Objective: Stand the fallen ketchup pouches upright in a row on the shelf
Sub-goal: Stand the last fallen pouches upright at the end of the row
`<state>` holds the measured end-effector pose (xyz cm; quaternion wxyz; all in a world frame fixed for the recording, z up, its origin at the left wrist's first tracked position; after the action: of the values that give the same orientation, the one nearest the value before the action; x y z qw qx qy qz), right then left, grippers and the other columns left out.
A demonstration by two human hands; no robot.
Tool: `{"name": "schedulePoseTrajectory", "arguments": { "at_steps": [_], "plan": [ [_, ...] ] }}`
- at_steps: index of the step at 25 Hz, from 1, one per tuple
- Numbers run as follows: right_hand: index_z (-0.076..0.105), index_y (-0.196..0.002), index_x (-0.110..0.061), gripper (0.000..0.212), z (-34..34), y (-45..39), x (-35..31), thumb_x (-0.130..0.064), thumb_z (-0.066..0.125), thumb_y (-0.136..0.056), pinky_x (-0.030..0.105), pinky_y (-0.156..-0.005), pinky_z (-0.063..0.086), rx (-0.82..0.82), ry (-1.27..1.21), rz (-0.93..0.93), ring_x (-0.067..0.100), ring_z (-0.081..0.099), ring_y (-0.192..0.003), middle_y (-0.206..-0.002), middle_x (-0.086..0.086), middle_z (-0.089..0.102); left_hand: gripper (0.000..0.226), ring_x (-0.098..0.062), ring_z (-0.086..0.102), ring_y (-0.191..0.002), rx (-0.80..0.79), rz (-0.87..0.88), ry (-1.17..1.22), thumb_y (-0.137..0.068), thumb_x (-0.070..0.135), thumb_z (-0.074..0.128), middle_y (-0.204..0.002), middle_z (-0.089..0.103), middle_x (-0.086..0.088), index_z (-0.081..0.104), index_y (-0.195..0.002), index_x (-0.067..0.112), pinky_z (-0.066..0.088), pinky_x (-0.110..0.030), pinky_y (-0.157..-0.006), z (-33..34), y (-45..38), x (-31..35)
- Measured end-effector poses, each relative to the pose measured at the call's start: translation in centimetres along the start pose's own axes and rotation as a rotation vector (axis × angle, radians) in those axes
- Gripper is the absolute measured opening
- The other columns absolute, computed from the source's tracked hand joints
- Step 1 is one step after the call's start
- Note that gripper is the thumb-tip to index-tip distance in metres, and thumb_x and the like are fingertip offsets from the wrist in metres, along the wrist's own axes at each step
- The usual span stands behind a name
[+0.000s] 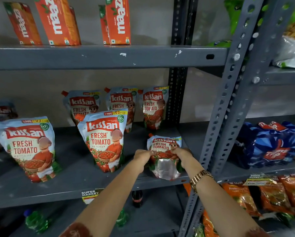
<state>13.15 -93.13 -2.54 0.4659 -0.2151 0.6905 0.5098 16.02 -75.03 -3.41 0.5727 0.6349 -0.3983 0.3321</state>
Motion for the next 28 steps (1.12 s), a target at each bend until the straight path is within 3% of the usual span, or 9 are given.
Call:
{"name": "schedulePoseTrajectory", "arguments": {
  "at_steps": [3, 6, 11, 14, 16, 19, 22, 25, 28],
  "plan": [
    [0.059, -0.11, 0.007, 0.024, -0.2, 0.2, -0.5, 0.001, 0.055, -0.087, 0.033, -0.078, 0.054, 0.024, 0.0, -0.026, 0.029, 0.064, -0.085, -0.107, 0.02, 0.067, 0.016, -0.03, 0.058, -0.092, 0.036, -0.039, 0.138, -0.074, -0.008, 0.066, -0.112, 0.065, -0.021, 0.062, -0.088, 0.0, 0.051, -0.039, -0.089, 0.3, 0.2, 0.2],
    [0.062, -0.109, 0.0, 0.023, 0.0, 0.4, -1.4, -0.001, 0.053, -0.088, 0.024, -0.043, 0.053, 0.035, -0.037, -0.11, 0.024, 0.063, -0.064, -0.095, 0.017, 0.069, 0.028, -0.026, 0.056, -0.093, 0.074, 0.018, 0.234, -0.073, -0.014, 0.061, -0.115, 0.065, -0.021, 0.064, -0.097, 0.0, 0.048, -0.035, -0.087, 0.4, 0.4, 1.2],
    [0.058, -0.11, -0.008, 0.021, -0.4, 1.8, -5.2, -0.003, 0.051, -0.091, 0.04, -0.082, 0.056, 0.053, -0.072, -0.421, 0.025, 0.062, -0.105, -0.114, 0.008, 0.065, 0.04, -0.019, 0.06, -0.091, 0.061, 0.204, 0.366, -0.08, -0.017, 0.053, -0.108, 0.066, -0.014, 0.061, -0.115, 0.0, 0.051, -0.026, -0.069, 0.9, 1.7, 4.9],
    [0.05, -0.106, -0.019, 0.028, -1.0, 2.7, -6.3, 0.002, 0.051, -0.089, 0.035, -0.082, 0.052, 0.048, -0.042, -0.554, 0.019, 0.059, -0.108, -0.118, 0.005, 0.062, 0.031, -0.021, 0.063, -0.094, 0.052, 0.316, 0.381, -0.082, -0.016, 0.052, -0.107, 0.064, -0.013, 0.06, -0.106, 0.003, 0.048, -0.02, -0.063, 0.7, 1.8, 5.9],
    [0.047, -0.117, -0.019, 0.032, -1.1, 2.6, -5.5, -0.003, 0.052, -0.089, 0.036, -0.086, 0.049, 0.025, -0.054, -0.533, 0.018, 0.057, -0.108, -0.124, 0.005, 0.058, 0.023, -0.027, 0.06, -0.109, -0.001, 0.317, 0.363, -0.085, -0.008, 0.054, -0.109, 0.064, -0.012, 0.058, -0.101, 0.008, 0.049, -0.024, -0.071, 1.1, 1.5, 5.3],
    [0.041, -0.13, -0.014, 0.039, -0.3, 2.7, -3.1, -0.02, 0.051, -0.093, 0.034, -0.084, 0.044, -0.056, -0.102, -0.408, 0.014, 0.055, -0.097, -0.128, 0.008, 0.056, 0.035, -0.022, 0.052, -0.118, -0.148, 0.255, 0.216, -0.09, 0.016, 0.055, -0.132, 0.056, -0.009, 0.05, -0.125, 0.014, 0.04, -0.032, -0.093, 2.9, 1.9, 3.2],
    [0.039, -0.131, -0.011, 0.044, 0.8, 2.8, -1.0, -0.035, 0.043, -0.095, 0.039, -0.09, 0.042, -0.138, -0.049, -0.32, 0.026, 0.054, -0.108, -0.133, 0.015, 0.054, 0.046, -0.022, 0.039, -0.132, -0.21, 0.245, 0.088, -0.094, 0.029, 0.048, -0.144, 0.045, -0.006, 0.036, -0.137, 0.018, 0.031, -0.033, -0.103, 3.9, 2.3, 1.7],
    [0.034, -0.137, -0.016, 0.049, 1.1, 2.2, -0.4, -0.042, 0.036, -0.096, 0.03, -0.093, 0.032, -0.181, 0.063, -0.319, 0.024, 0.046, -0.123, -0.139, 0.008, 0.049, 0.041, -0.021, 0.041, -0.129, -0.184, 0.251, 0.061, -0.095, 0.027, 0.046, -0.141, 0.046, -0.006, 0.039, -0.134, 0.015, 0.031, -0.031, -0.101, 3.4, 2.0, 1.3],
    [0.031, -0.14, -0.017, 0.052, 1.4, 1.2, 0.1, -0.042, 0.039, -0.095, 0.034, -0.103, 0.03, -0.215, 0.111, -0.33, 0.025, 0.041, -0.131, -0.142, 0.008, 0.047, 0.028, -0.017, 0.051, -0.11, -0.11, 0.276, 0.051, -0.093, 0.025, 0.05, -0.13, 0.057, -0.01, 0.048, -0.117, 0.01, 0.035, -0.026, -0.088, 2.3, 1.7, 0.6]
  ]
}}
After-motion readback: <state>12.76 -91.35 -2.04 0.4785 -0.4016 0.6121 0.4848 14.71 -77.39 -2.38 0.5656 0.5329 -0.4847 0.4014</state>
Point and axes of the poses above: each hand's wrist, its own y-axis away from the middle knuckle, its own z-axis out of the palm, x = y × z, the point moved 9 cm from there along -y, towards the middle knuckle
